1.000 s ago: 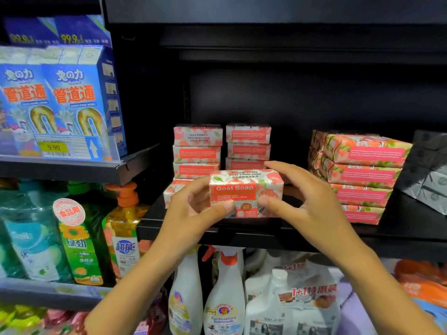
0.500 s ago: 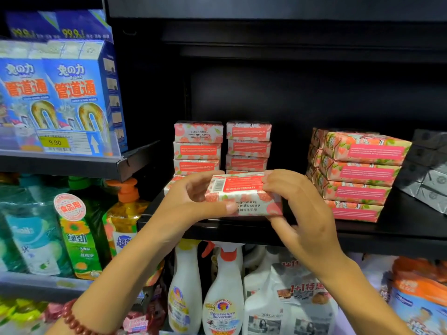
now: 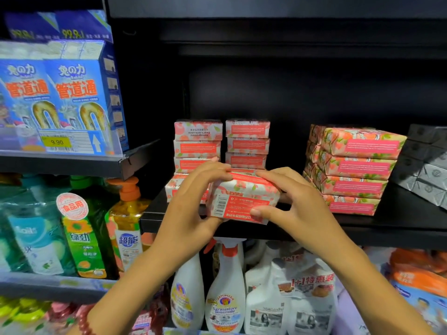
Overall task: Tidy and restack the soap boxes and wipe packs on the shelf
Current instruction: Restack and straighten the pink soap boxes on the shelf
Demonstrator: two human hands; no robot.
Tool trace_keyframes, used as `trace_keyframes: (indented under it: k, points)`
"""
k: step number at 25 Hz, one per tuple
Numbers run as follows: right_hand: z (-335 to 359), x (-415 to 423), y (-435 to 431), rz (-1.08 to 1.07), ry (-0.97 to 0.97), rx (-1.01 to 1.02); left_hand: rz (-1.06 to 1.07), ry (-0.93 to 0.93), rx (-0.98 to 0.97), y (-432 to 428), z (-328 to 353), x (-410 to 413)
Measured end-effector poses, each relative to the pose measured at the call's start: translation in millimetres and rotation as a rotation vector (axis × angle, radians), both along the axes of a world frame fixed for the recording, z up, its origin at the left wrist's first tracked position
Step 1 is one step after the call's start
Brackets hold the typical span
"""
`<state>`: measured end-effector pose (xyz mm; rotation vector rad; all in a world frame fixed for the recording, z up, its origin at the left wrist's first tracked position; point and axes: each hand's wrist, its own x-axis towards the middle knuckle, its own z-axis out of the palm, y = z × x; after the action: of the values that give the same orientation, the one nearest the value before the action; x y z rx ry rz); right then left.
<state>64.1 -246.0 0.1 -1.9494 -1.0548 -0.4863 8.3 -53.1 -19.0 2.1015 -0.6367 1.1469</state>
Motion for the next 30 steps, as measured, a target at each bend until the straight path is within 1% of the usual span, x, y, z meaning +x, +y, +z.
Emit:
trace_keyframes:
  k: [2,4,6,9,11,13,15,20,24,25,27,30]
  points:
    - [-2,-4,1,-0.025,-0.093,0.072,0.022,0.041,0.001,4,-3,-1]
    - [-7,-7,5,-0.096,-0.302,0.093,0.012,0.131,-0.03,7,-2,-5]
    - [-12,-7,9,-0.154,-0.481,0.103,-0.029,0.235,-0.161,5,0,-9]
    - [-19,-7,15,-0.192,-0.601,0.163,-0.101,0.364,-0.408,4,1,-8]
    - [-22,-6,18,-0.187,-0.645,0.183,-0.15,0.412,-0.471,7,1,-7]
    - [-24,-5,21,-0.18,-0.648,0.173,-0.188,0.411,-0.486,9,0,-8]
    - [-26,-5,22,-0.184,-0.609,0.13,-0.192,0.377,-0.499,10,-3,-7]
    - [-26,-2,15,-0.117,-0.466,-0.004,-0.115,0.274,-0.49,25,-2,-9]
    - [-33,4,6,-0.142,-0.187,-0.195,0.004,0.239,-0.488,43,3,3]
    - [-37,6,5,-0.173,-0.165,-0.252,0.03,0.251,-0.494,46,3,7]
    - [-43,7,5,-0.229,-0.187,-0.334,0.067,0.264,-0.494,50,2,14]
    - [-45,7,7,-0.245,-0.206,-0.332,0.134,0.259,-0.437,53,1,21]
